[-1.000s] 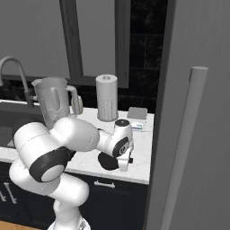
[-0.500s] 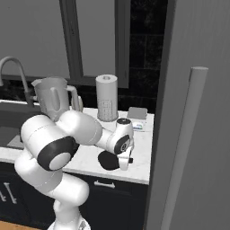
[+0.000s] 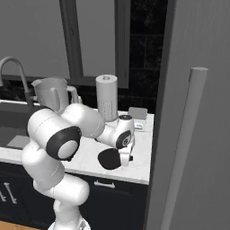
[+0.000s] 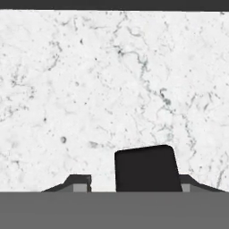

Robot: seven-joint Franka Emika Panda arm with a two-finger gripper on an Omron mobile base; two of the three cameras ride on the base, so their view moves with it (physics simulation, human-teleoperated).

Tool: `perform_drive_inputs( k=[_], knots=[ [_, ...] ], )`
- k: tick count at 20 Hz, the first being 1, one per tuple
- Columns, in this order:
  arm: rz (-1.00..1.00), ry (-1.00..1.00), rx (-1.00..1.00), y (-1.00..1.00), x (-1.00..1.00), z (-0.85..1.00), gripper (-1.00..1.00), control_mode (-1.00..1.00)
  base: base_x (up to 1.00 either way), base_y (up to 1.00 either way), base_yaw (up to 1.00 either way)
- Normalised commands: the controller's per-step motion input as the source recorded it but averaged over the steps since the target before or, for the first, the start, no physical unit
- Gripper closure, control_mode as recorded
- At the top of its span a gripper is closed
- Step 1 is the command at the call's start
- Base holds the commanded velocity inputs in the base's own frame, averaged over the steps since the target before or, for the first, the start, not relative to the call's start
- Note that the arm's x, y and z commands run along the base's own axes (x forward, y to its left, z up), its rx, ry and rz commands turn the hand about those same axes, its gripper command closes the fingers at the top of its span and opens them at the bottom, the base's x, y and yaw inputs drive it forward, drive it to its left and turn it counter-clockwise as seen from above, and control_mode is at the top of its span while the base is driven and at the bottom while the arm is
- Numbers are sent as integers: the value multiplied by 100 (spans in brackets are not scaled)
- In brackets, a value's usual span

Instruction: Close the lid blender by securely placing the lid on top.

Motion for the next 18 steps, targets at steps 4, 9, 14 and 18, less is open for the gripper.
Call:
perform_drive_inputs(
  k=[4, 9, 14, 18],
  knots=[
    [0, 0, 0, 39, -8, -8, 100, -100, 0, 0, 0],
    [-1, -5, 3, 14, -43, 20, 100, -100, 0, 0, 0],
    [-7, -7, 2, 11, -32, 63, 100, -100, 0, 0, 0],
    [-10, -8, 0, 28, -19, 67, 100, -100, 0, 0, 0]
  ],
)
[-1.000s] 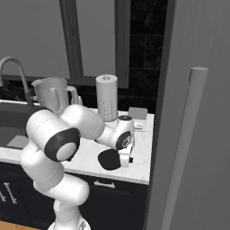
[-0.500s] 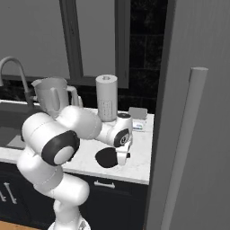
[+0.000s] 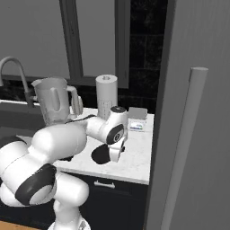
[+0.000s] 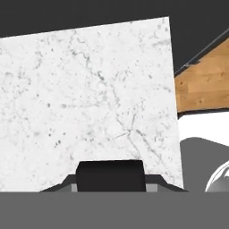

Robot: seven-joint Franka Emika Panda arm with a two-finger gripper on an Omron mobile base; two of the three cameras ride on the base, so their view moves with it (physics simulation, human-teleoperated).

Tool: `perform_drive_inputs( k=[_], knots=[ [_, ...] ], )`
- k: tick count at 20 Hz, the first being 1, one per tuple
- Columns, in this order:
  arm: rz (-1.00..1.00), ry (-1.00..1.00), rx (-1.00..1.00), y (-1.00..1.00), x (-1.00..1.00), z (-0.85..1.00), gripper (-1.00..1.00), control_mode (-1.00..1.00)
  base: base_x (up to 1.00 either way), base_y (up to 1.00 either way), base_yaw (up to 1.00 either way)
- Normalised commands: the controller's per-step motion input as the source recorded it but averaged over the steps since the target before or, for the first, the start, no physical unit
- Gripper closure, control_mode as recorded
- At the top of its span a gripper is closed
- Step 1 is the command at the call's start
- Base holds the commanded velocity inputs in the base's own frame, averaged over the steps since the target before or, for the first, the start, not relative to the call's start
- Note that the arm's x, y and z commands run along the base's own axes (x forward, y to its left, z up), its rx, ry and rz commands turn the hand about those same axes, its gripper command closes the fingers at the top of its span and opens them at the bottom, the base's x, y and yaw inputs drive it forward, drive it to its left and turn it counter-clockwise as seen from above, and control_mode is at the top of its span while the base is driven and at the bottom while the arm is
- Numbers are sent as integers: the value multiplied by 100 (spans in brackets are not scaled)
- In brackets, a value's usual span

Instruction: Close the lid blender by securely placing the lid on top.

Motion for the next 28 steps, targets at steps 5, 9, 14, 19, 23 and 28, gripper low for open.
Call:
perform_drive_inputs(
  k=[5, 9, 14, 19, 23, 28],
  knots=[
    [-12, -11, 0, 47, -11, 67, 100, -100, 0, 0, 0],
    [-14, -18, 0, 30, -23, 90, 100, -100, 0, 0, 0],
    [-13, -19, 1, 0, -40, 100, 100, -100, 0, 0, 0],
    [-11, -23, 2, 0, -53, 100, 100, -100, 0, 0, 0],
    [-7, -25, 1, 10, -55, 97, 100, -100, 0, 0, 0],
    [-5, -31, 0, 21, -53, 100, 100, -100, 0, 0, 0]
  ],
)
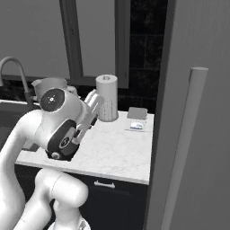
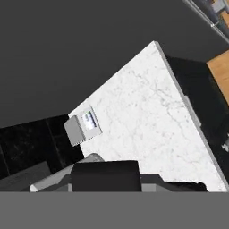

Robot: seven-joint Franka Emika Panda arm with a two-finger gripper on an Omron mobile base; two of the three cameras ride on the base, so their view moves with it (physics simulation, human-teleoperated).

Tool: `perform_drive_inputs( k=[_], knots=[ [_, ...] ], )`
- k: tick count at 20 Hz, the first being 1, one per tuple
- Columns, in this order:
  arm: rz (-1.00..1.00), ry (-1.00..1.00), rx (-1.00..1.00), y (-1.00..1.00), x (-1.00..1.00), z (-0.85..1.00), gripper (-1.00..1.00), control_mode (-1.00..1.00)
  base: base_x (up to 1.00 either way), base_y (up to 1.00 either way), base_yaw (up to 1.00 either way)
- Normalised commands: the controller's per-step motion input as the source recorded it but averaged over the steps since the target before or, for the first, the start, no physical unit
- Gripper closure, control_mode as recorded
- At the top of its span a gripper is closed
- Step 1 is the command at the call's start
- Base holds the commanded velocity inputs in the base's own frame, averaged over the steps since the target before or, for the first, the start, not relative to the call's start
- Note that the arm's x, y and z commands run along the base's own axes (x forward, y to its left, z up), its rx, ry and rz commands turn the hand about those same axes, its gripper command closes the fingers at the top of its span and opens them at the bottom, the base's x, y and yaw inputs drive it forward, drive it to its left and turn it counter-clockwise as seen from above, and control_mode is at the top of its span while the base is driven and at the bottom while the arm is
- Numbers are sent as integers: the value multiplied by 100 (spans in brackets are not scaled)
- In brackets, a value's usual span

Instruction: Close the lid blender by securely placing the lid on top.

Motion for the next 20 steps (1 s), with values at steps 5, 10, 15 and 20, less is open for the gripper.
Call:
perform_drive_inputs(
  k=[5, 10, 15, 20],
  knots=[
    [-3, -36, 0, 22, -49, 99, 100, -100, 0, 0, 0],
    [-4, -36, 0, 26, -47, 100, 100, -100, 0, 0, 0],
    [-3, -30, 0, 35, -41, 94, 100, -100, 0, 0, 0],
    [-3, -22, 0, 43, -28, 91, 100, -100, 0, 0, 0]
  ],
)
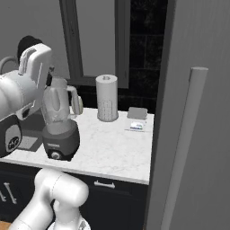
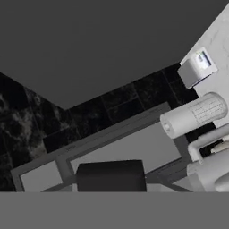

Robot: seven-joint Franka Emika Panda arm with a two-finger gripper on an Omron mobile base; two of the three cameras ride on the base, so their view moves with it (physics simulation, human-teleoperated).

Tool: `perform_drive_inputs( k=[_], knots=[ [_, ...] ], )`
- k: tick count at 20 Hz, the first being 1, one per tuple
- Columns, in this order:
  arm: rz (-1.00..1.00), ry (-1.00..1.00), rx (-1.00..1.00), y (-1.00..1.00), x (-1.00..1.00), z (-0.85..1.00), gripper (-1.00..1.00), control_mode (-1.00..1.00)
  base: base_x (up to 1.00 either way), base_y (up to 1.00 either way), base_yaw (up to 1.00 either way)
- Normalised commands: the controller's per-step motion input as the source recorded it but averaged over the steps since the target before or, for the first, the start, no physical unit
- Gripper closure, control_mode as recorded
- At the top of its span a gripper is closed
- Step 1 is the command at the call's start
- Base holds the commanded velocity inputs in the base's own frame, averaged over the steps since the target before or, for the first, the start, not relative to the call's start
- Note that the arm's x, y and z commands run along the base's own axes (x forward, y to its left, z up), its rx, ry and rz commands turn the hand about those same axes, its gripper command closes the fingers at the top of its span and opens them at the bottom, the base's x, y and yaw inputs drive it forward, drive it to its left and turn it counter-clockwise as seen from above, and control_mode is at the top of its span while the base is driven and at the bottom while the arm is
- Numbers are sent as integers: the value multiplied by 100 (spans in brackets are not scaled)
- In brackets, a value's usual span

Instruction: Close the lid blender by securely placing the lid on top.

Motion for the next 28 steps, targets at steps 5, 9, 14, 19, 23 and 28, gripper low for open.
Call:
perform_drive_inputs(
  k=[5, 9, 14, 19, 23, 28],
  knots=[
    [0, 1, 0, 70, 7, 28, 100, -100, 0, 0, 0],
    [6, 19, -4, 70, 44, -6, 100, -100, 0, 0, 0],
    [9, 20, -3, 36, 38, -7, 100, -100, 0, 0, 0],
    [7, 31, -3, 1, 43, -8, 100, -100, 0, 0, 0],
    [4, 27, -3, 0, 31, -11, 100, -100, 0, 0, 0],
    [1, 10, -1, 33, 1, 0, 100, -100, 0, 0, 0]
  ],
)
